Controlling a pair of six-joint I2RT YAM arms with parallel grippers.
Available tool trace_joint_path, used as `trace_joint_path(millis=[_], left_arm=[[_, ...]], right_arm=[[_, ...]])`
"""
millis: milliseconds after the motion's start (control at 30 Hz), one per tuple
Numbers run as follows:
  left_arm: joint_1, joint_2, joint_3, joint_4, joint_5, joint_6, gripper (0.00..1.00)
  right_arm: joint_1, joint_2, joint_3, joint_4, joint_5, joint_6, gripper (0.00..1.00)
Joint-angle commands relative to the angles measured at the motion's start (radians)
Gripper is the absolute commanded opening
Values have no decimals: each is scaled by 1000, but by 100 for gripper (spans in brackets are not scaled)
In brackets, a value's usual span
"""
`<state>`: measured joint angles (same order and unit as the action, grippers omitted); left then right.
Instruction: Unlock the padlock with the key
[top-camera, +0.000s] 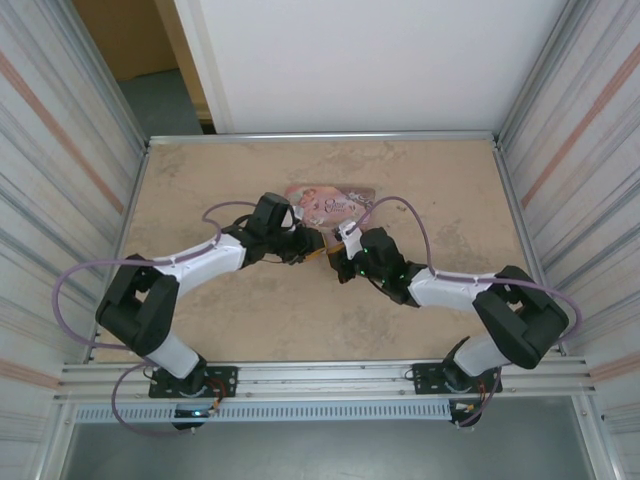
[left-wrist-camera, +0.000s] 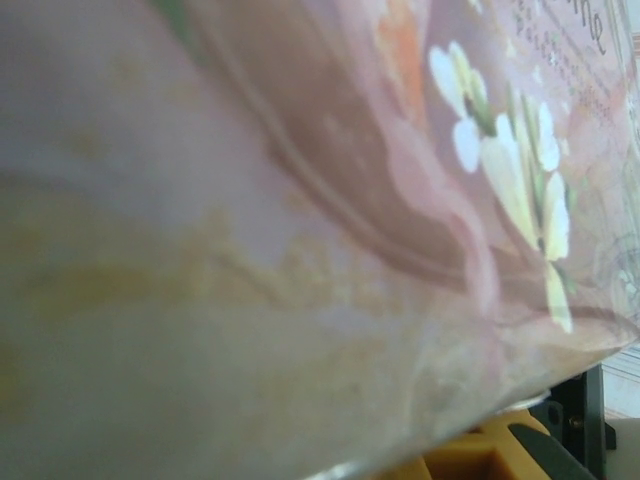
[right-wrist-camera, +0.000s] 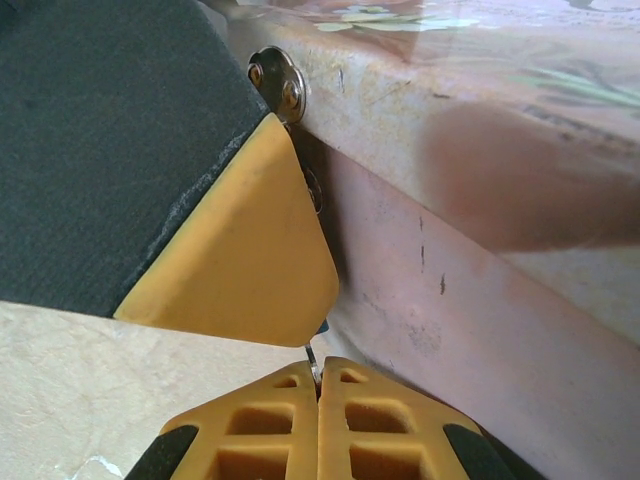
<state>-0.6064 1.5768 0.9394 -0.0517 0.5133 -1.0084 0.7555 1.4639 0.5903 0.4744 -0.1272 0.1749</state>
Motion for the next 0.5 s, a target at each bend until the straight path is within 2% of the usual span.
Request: trace_joint_path(millis=[0, 467], left_arm=[[-49, 30, -22, 55, 140, -14, 5], [-49, 111, -75, 157, 116, -42, 7]], right_arm=[[16, 3, 99, 182, -63, 22, 0], [14, 85, -13, 168, -37, 59, 0]])
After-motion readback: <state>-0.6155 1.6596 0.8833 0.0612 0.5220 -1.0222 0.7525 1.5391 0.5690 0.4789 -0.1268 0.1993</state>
